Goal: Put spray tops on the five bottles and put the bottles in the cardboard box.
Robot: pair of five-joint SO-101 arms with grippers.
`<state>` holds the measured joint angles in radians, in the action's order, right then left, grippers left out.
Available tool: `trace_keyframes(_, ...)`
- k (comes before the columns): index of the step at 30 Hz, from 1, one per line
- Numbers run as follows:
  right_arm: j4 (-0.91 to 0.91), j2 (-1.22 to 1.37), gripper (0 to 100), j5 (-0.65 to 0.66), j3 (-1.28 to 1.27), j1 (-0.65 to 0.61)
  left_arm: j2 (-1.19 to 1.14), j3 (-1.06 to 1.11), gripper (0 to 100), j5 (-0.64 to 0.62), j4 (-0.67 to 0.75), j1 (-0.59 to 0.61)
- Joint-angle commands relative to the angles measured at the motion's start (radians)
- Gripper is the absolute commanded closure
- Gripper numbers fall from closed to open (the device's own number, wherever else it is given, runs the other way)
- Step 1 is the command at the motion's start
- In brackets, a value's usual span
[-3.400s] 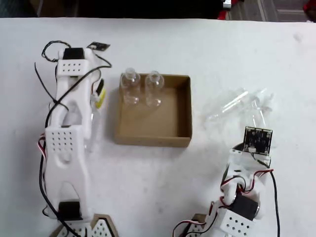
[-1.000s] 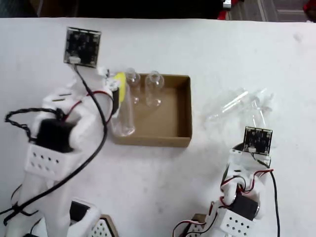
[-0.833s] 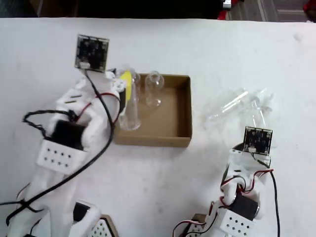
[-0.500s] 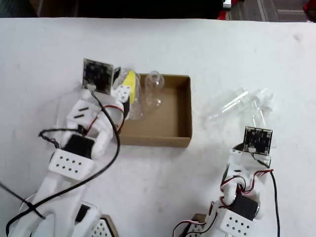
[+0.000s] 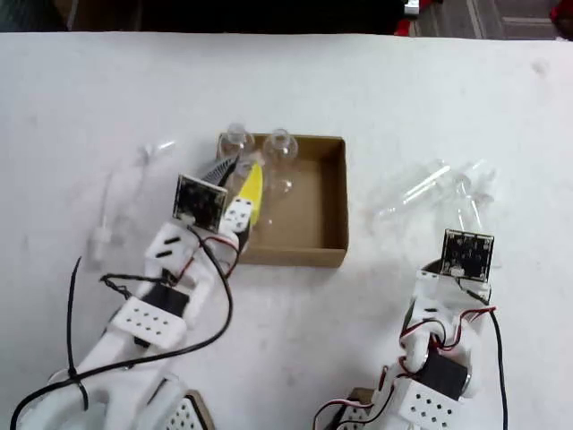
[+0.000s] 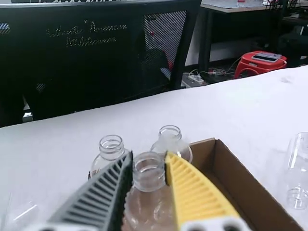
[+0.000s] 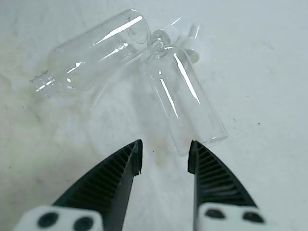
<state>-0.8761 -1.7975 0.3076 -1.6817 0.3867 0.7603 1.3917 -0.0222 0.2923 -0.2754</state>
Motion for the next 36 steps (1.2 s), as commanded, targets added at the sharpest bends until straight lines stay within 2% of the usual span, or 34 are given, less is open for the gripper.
trace_keyframes(1, -0.005, -0.001, 85.8, 0.003, -0.009, -0.008, 0.03, 0.015, 98, 0.057, 0.048, -0.015)
trace_keyframes(26, -0.005, -0.001, 85.8, 0.003, -0.009, -0.008, 0.039, 0.12, 97, 0.081, 0.052, -0.013)
trace_keyframes(28, -0.005, -0.001, 85.8, 0.003, -0.009, -0.008, 0.039, 0.12, 93, 0.081, 0.052, -0.008)
trace_keyframes(33, -0.005, -0.001, 85.8, 0.003, -0.009, -0.01, 0.039, 0.124, 75, 0.072, 0.048, -0.005)
trace_keyframes(36, -0.005, -0.001, 85.8, 0.003, -0.009, -0.01, 0.039, 0.124, 70, 0.046, 0.046, -0.005)
